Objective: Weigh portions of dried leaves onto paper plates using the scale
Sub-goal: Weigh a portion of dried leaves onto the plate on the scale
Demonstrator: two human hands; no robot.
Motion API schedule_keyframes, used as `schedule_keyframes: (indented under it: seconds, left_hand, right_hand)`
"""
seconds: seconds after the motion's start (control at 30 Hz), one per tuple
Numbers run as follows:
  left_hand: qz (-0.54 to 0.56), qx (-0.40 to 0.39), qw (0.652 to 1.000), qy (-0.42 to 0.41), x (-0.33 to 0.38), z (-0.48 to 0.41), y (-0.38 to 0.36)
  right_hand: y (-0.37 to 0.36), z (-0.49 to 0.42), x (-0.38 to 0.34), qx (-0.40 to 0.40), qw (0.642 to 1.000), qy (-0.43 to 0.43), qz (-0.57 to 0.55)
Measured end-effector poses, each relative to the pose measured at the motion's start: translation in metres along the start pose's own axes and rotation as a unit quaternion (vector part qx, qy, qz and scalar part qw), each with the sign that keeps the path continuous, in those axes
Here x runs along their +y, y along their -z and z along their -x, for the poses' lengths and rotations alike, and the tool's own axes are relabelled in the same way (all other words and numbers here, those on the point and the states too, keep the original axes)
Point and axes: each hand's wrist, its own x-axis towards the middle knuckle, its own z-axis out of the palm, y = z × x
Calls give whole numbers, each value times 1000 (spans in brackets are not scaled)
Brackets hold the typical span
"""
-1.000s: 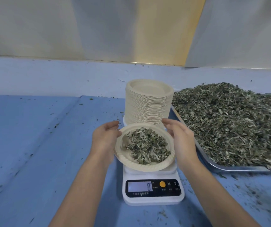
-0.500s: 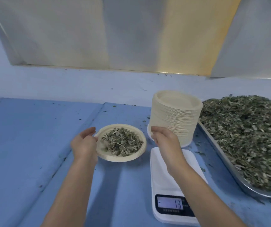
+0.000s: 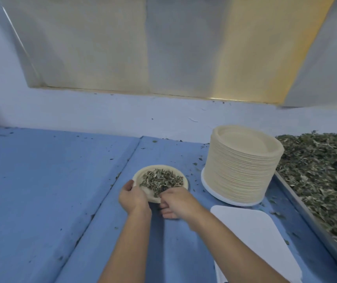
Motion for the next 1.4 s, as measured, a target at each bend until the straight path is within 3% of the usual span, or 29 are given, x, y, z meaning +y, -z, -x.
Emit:
schedule_keyframes:
  seconds: [0.17, 0.67, 0.87, 1.4]
  left_hand:
    - [-152, -96, 984, -12, 4, -19, -11]
    - [40, -283, 944, 165, 16, -49, -90]
    - [76, -256, 953, 142, 8, -60, -92]
    - [47, -329, 935, 123, -11, -85, -133]
  right_hand:
    - [9, -24, -7, 65, 997, -9, -34]
    - [50, -115, -45, 134, 961, -6, -241]
    - [32, -131, -48, 120, 973, -7, -197]
    - [48, -176, -46, 115, 971, 58, -203]
